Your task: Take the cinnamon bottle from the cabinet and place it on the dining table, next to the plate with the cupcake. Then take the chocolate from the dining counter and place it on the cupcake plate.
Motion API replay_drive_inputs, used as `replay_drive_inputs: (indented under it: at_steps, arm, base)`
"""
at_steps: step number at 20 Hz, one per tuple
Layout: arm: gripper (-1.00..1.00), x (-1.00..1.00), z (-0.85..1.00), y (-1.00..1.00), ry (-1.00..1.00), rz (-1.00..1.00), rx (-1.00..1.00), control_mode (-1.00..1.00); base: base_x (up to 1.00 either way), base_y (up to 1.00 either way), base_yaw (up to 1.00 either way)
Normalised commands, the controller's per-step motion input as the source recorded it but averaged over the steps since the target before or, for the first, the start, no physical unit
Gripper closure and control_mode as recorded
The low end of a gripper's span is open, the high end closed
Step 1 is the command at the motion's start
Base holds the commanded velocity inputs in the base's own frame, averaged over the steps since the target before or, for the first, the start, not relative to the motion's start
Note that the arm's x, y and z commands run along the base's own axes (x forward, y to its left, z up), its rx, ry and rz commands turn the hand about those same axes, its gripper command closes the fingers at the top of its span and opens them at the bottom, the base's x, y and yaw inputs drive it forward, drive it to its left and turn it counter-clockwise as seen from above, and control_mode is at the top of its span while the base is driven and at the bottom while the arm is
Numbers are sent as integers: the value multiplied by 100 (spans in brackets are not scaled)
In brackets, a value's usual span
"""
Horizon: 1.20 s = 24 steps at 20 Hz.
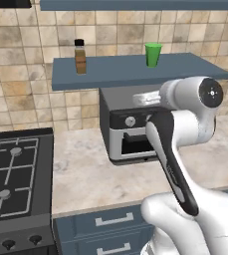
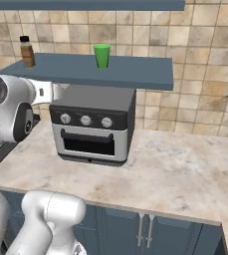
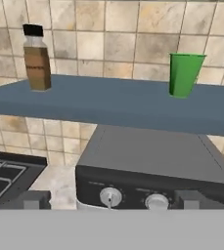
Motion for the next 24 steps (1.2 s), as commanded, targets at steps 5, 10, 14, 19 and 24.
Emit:
replay_drive_inputs:
  at_steps: [5, 10, 14, 19, 24]
  arm:
    - [-100, 0, 68, 54, -1, 0, 0, -100]
    - [-100, 10, 49, 54, -9, 0, 0, -100]
    - [-100, 25, 19, 64, -7, 0, -1, -100]
    - [-100, 35, 3, 47, 5, 0, 7, -100]
    - [-100, 24, 12, 38, 14, 0, 9, -100]
  base:
    - [0, 0, 0]
    - [0, 0, 0]
    - [0, 0, 0]
    - [0, 0, 0]
    - [0, 0, 0]
